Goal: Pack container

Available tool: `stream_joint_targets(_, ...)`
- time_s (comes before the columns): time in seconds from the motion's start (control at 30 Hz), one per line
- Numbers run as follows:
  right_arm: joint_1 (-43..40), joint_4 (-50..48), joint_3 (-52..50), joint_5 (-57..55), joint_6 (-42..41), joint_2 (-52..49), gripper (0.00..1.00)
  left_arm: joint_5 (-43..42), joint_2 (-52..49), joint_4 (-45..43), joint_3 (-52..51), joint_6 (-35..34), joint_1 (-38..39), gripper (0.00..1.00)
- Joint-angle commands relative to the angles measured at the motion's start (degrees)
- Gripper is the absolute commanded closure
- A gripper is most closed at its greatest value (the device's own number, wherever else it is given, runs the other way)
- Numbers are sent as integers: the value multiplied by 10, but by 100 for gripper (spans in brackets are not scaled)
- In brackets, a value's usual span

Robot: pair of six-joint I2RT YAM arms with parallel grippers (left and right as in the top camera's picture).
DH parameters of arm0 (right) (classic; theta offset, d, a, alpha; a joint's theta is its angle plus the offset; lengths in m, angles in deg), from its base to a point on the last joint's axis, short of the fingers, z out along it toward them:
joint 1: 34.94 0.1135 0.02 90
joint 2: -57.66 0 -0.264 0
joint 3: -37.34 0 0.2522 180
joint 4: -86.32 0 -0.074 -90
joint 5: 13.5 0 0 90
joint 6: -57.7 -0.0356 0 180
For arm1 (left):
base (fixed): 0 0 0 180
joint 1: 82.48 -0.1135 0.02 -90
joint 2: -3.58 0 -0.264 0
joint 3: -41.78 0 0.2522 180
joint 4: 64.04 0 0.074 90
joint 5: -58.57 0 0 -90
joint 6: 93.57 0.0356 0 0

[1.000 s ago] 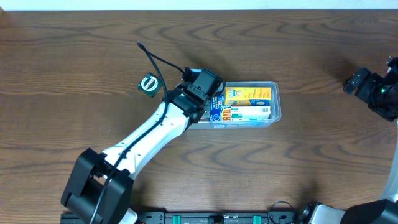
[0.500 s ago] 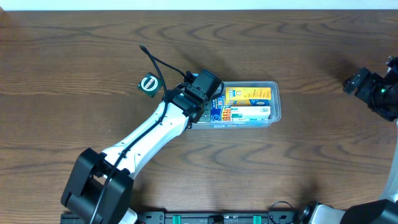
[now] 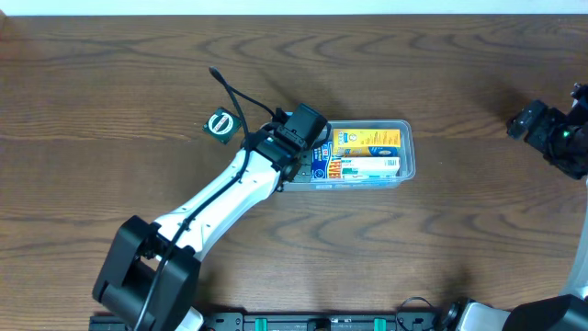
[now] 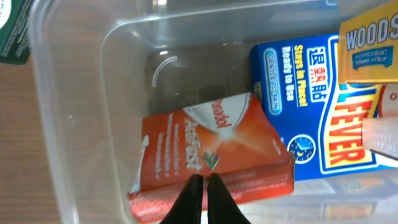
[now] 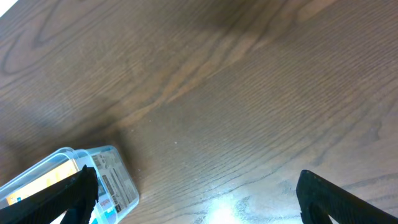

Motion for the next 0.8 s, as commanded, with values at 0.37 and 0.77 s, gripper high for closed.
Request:
stream_joint_targets(0.37,-3,0,8,3,-6,-1,1,5,-45,-41,12,23,-2,94)
stream_joint_targets(0.77,-3,0,8,2,-6,-1,1,7,-48,-54,12,30,-6,94)
